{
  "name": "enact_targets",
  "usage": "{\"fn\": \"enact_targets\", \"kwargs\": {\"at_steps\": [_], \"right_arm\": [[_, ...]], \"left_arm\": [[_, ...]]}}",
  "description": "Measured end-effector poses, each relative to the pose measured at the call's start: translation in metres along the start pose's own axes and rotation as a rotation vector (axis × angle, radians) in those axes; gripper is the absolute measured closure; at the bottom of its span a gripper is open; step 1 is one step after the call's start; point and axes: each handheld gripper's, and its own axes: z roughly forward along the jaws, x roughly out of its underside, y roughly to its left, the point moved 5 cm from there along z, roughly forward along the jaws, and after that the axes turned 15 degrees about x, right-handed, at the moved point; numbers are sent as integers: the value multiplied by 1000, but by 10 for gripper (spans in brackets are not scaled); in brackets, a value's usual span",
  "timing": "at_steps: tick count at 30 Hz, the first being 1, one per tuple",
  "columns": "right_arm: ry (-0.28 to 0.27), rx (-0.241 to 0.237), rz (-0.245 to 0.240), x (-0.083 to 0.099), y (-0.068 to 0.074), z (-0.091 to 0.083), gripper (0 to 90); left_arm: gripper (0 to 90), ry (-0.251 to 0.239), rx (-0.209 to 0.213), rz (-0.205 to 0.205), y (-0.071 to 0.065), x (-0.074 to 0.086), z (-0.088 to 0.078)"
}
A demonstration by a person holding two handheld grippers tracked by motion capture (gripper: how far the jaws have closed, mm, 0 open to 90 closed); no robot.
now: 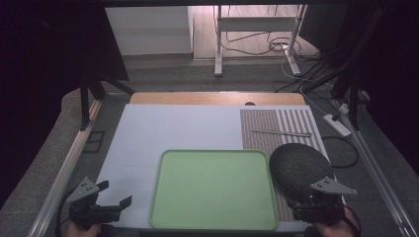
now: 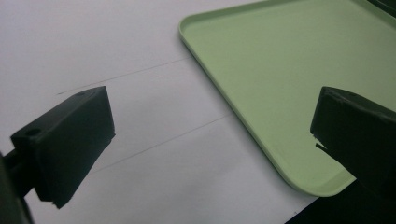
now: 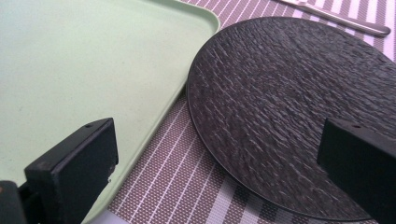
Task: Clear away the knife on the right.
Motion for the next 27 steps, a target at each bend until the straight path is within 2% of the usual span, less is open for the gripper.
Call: {"fn": "enact_targets", "kwargs": {"at_steps": [6, 11, 15, 19, 27], "right_arm": [[-8, -26, 3, -4, 0, 1, 0], [-25, -21, -6, -8, -1, 1, 0], [-28, -20, -13, -10, -2, 3, 0], [-30, -38, -32, -14, 1, 4, 0], [-21, -37, -69, -22, 0, 12, 0]], "left_arm": [[0, 7, -1, -10, 1, 1, 0], [2, 8, 5, -17, 1, 1, 0], [5, 21, 6, -7, 0, 1, 1], [3, 40, 13, 6, -1, 1, 4], [0, 33, 26, 1, 0, 0, 3]]}}
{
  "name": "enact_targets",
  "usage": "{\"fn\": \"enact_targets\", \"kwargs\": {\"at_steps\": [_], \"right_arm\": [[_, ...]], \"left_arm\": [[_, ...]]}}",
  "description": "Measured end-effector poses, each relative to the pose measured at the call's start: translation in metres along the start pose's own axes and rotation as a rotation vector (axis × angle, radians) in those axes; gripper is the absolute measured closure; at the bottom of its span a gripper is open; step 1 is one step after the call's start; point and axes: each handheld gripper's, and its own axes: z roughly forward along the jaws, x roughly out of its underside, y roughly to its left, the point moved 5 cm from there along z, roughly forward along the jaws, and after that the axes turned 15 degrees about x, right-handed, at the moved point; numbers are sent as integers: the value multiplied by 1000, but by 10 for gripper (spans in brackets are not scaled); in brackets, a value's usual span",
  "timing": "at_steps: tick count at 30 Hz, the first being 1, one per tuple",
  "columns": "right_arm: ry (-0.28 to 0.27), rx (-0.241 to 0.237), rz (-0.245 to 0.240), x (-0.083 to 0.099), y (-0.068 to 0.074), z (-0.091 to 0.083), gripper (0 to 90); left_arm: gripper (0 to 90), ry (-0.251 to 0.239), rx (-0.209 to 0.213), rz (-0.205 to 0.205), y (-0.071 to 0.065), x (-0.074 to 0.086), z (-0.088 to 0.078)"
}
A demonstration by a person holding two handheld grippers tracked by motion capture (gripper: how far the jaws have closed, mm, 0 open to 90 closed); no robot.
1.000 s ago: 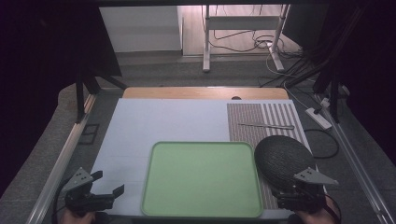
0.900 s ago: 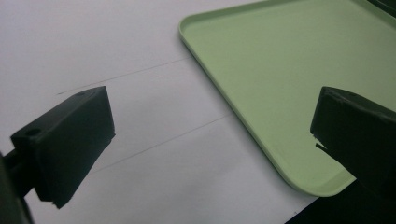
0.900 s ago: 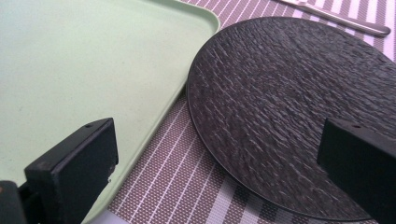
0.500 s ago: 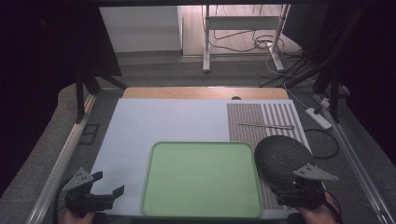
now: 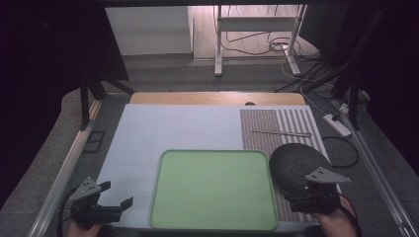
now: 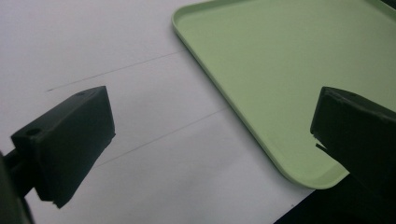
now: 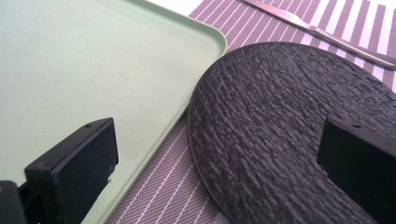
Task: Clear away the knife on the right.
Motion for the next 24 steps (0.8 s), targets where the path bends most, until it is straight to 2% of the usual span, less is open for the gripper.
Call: {"fn": "enact_targets", "kwargs": {"at_steps": [2, 4, 6, 14, 18, 21, 22, 24], "right_arm": [[9, -11, 1, -2, -2, 3, 0], [17, -28, 24, -4, -5, 7, 0], [17, -31, 33, -5, -6, 10, 0], [84, -33, 56, -10, -16, 28, 0], [98, -16, 52, -13, -22, 37, 0], [86, 12, 25, -16, -26, 44, 0], [86, 25, 22, -18, -31, 51, 0], [88, 28, 24, -19, -32, 53, 0]], "left_arm": [[0, 0, 1, 1, 0, 0, 0], [0, 0, 1, 2, 0, 0, 0], [0, 0, 2, 3, 0, 0, 0], [0, -2, 4, 0, 0, 0, 0], [0, -3, 5, -2, 0, 0, 0], [0, -3, 5, -1, 0, 0, 0], [0, -4, 6, 0, 0, 0, 0], [0, -5, 7, -3, 1, 0, 0]]}}
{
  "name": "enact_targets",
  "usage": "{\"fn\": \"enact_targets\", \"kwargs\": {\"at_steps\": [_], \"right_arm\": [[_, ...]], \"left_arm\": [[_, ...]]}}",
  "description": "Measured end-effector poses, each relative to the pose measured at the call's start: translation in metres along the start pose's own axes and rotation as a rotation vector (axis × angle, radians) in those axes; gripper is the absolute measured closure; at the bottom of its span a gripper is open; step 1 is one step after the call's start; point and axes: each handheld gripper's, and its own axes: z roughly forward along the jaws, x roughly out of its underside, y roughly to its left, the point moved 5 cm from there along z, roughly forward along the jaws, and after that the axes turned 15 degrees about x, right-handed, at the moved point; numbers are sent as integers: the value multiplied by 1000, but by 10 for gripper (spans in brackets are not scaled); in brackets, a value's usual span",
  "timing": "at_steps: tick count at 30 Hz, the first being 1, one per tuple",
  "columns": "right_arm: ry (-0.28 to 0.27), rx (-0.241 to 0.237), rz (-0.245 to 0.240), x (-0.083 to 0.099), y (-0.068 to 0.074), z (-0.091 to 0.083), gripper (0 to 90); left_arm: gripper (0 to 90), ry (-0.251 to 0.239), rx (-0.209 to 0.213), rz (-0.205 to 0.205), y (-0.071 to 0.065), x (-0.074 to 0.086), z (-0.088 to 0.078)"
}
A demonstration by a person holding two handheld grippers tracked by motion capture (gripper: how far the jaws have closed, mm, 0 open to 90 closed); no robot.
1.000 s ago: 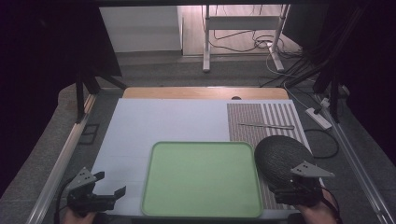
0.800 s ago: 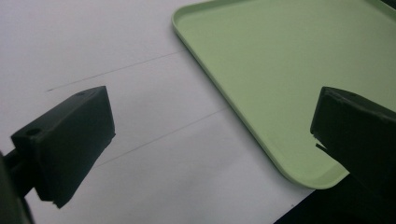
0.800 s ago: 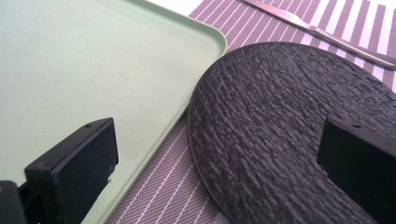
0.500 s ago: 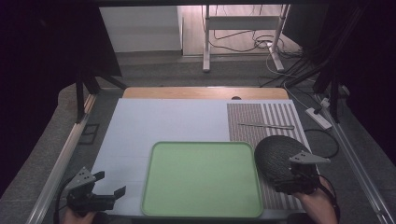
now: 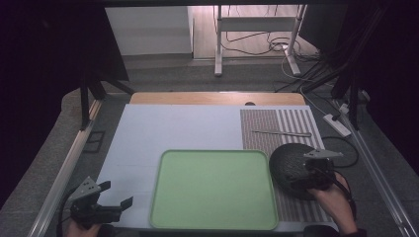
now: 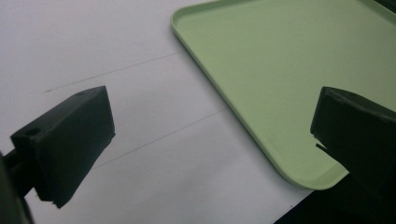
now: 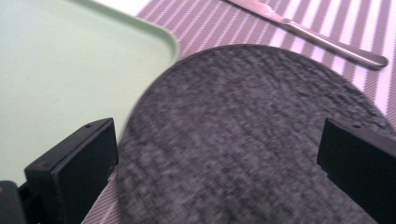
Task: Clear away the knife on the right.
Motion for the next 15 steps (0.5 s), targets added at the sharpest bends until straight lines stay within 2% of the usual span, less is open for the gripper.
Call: {"fn": "enact_targets", "kwargs": {"at_steps": [5, 9, 15], "right_arm": [[16, 29, 14, -6, -10, 16, 0], [25, 22, 29, -10, -15, 26, 0], [39, 28, 22, -17, -22, 38, 0]], "left_arm": [[0, -1, 2, -1, 0, 0, 0], [0, -3, 2, -4, 0, 0, 0], [0, -3, 4, -3, 0, 0, 0]]}}
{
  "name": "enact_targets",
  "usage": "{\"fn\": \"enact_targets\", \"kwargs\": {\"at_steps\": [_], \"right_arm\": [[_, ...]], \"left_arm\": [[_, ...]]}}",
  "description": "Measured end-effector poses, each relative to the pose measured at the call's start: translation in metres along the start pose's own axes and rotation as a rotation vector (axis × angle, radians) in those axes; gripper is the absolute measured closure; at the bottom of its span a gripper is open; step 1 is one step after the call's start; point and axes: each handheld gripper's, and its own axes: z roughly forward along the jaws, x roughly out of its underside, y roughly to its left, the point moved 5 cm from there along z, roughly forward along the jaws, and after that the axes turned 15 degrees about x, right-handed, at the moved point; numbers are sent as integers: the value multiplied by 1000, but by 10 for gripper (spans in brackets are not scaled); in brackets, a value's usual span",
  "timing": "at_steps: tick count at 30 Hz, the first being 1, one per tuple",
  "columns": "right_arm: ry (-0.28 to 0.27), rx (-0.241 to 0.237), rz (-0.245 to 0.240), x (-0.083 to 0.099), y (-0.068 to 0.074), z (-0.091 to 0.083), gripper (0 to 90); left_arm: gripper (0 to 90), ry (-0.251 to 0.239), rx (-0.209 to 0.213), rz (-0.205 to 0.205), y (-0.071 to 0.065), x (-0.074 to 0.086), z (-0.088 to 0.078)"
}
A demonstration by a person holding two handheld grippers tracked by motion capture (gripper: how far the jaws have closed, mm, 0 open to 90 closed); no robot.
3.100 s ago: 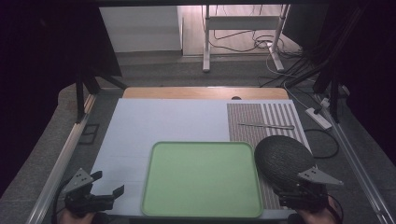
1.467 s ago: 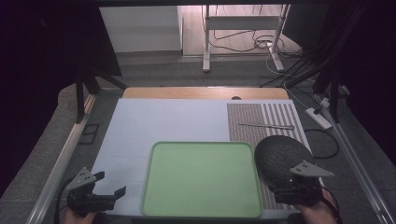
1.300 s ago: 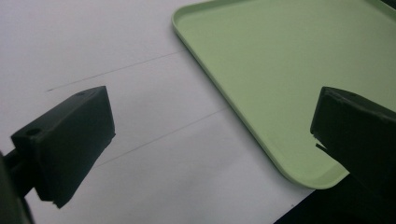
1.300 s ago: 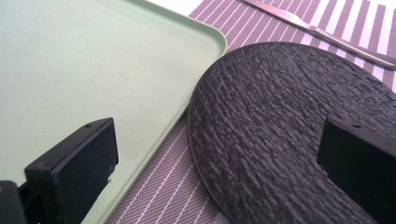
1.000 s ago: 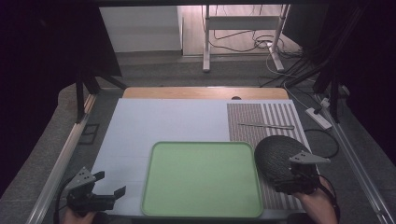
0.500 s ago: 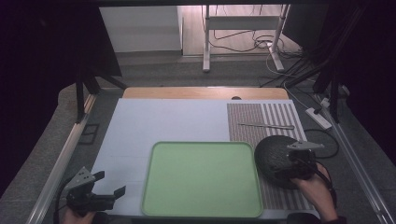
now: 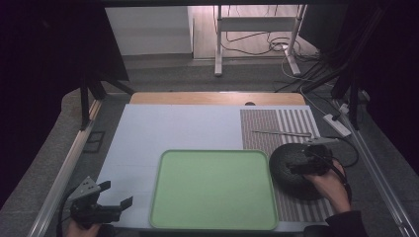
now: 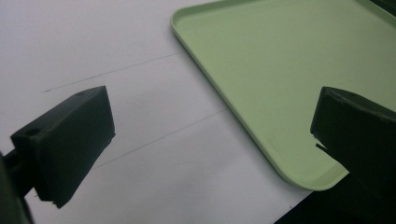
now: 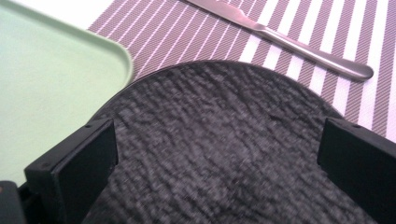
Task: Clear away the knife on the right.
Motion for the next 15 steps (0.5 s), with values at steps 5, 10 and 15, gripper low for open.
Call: {"fn": "enact_targets", "kwargs": {"at_steps": [5, 10, 15], "right_arm": [[15, 23, 4, -9, -7, 14, 0], [22, 31, 14, -16, -11, 24, 0], [32, 36, 19, -23, -16, 34, 0]], "left_arm": [[0, -4, 2, -1, 0, 0, -1], [0, -8, 6, -3, 0, 0, -1], [0, -9, 7, -4, 0, 0, -1]]}}
